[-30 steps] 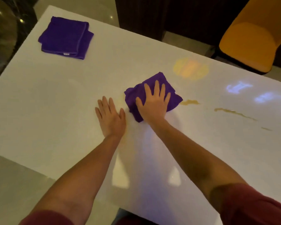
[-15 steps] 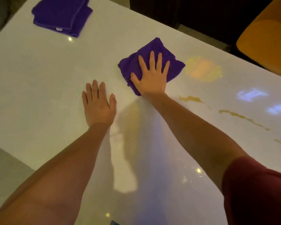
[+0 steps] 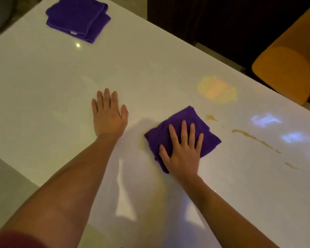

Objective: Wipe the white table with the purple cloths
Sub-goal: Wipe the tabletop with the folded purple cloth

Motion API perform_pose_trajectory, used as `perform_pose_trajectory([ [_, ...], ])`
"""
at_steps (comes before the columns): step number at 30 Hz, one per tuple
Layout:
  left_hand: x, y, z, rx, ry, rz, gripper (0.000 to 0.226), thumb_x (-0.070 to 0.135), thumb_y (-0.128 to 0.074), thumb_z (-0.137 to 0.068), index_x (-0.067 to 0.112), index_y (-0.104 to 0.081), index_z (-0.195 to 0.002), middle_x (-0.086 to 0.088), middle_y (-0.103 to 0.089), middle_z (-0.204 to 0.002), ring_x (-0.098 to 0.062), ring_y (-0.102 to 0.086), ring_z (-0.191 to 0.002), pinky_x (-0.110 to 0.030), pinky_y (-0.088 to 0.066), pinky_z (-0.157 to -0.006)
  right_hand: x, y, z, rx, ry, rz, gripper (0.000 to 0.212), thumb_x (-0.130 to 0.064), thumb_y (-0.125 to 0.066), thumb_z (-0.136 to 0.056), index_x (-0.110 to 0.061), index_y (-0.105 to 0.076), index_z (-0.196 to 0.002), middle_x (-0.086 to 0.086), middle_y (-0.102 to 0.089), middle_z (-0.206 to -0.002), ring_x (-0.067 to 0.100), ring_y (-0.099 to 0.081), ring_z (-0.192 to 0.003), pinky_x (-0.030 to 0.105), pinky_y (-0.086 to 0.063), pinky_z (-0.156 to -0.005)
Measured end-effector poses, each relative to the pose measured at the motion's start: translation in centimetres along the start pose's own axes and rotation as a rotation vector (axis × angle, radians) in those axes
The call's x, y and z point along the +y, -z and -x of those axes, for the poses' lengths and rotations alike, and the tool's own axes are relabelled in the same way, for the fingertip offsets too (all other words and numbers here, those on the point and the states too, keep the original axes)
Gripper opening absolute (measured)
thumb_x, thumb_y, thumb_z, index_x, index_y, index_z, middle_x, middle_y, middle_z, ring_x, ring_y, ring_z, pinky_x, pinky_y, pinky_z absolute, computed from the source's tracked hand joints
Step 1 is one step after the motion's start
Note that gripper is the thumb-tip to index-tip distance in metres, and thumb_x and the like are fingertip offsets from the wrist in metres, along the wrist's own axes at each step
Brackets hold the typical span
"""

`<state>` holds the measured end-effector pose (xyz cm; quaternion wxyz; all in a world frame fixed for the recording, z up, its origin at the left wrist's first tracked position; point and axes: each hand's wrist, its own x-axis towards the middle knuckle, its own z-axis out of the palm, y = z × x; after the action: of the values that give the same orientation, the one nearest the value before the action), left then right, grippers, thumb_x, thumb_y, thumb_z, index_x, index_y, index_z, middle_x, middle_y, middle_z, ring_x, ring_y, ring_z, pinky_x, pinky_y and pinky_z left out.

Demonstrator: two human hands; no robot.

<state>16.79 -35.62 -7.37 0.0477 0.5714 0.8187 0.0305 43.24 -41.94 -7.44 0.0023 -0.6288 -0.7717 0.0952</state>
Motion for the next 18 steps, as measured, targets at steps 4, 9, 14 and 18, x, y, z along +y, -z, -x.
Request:
perform_pose_trajectory([
  [4,-0.2,-0.3,-0.1,0.013,0.001,-0.011,0.066,0.046,-0.024,-0.106,0.011,-0.026,-0.162,-0.015,-0.019,-0.17,-0.036,-0.012,-0.158,-0.052,-0.011,-0.129,-0.6,1.0,-7.9,0.028,-0.032,0.006,0.078,-0.071,-0.03,-0.101,-0.028,-0.03,-0.166,0.014,-0.021,-0.176,0.042,-0.012,-0.163,0.067,-0.008,-0.128],
  [9,-0.4,-0.6,-0.1,0.047,0.004,-0.02,0.064,0.045,-0.026,-0.106,0.013,-0.026,-0.162,-0.013,-0.02,-0.17,-0.034,-0.013,-0.158,-0.051,-0.012,-0.129,-0.6,2.0,-17.5,0.012,-0.025,-0.014,0.078,-0.072,-0.022,-0.102,-0.031,-0.019,-0.168,0.01,-0.011,-0.178,0.039,-0.003,-0.164,0.064,0.0,-0.13],
  [14,-0.6,-0.9,-0.2,0.082,-0.003,0.039,0.061,0.042,-0.032,-0.106,0.014,-0.03,-0.16,-0.012,-0.023,-0.169,-0.034,-0.014,-0.158,-0.051,-0.012,-0.129,0.0,2.1,-17.1,0.04,-0.033,-0.041,0.076,-0.071,-0.02,-0.103,-0.031,-0.02,-0.168,0.008,-0.013,-0.178,0.037,-0.005,-0.164,0.061,-0.003,-0.131],
  [18,-0.4,-0.8,-0.1,0.092,-0.001,0.072,0.062,0.042,-0.034,-0.104,0.014,-0.034,-0.159,-0.011,-0.026,-0.168,-0.034,-0.016,-0.157,-0.051,-0.012,-0.128,1.1,1.6,-9.5,0.065,-0.068,-0.048,0.075,-0.068,-0.027,-0.104,-0.028,-0.027,-0.168,0.012,-0.018,-0.177,0.039,-0.01,-0.164,0.061,-0.006,-0.13],
])
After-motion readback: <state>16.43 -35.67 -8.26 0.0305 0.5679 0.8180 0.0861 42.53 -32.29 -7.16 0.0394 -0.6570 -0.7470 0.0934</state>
